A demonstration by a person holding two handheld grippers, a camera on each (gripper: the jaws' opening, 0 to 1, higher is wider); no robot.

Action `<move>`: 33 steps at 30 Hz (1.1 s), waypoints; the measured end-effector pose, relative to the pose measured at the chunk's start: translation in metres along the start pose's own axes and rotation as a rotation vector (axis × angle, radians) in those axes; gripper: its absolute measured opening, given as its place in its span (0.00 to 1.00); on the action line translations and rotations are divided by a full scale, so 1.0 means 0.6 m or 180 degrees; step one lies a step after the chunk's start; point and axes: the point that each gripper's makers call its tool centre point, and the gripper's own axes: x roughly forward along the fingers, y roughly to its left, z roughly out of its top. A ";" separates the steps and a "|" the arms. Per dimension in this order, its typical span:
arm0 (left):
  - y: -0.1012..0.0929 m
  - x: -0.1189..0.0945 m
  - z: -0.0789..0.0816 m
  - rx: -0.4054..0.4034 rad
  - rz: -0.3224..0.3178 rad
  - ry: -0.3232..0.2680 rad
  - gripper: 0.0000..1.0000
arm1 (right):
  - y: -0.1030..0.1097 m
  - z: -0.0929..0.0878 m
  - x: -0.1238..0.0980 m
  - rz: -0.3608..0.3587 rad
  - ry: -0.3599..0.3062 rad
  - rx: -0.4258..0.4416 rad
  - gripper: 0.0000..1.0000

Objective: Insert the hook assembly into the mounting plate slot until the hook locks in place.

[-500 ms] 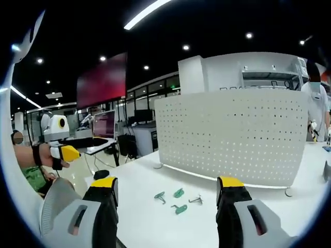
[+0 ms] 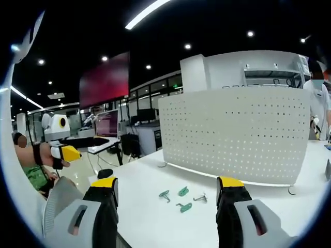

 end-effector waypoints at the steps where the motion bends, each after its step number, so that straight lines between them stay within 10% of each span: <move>1: 0.001 0.000 -0.001 0.0003 0.0006 0.0006 0.94 | 0.001 -0.001 0.001 0.0007 0.0009 -0.0010 0.79; 33: -0.011 0.078 -0.035 -0.0006 -0.0189 0.0200 0.92 | -0.008 -0.005 -0.003 -0.0111 0.0037 -0.0027 0.79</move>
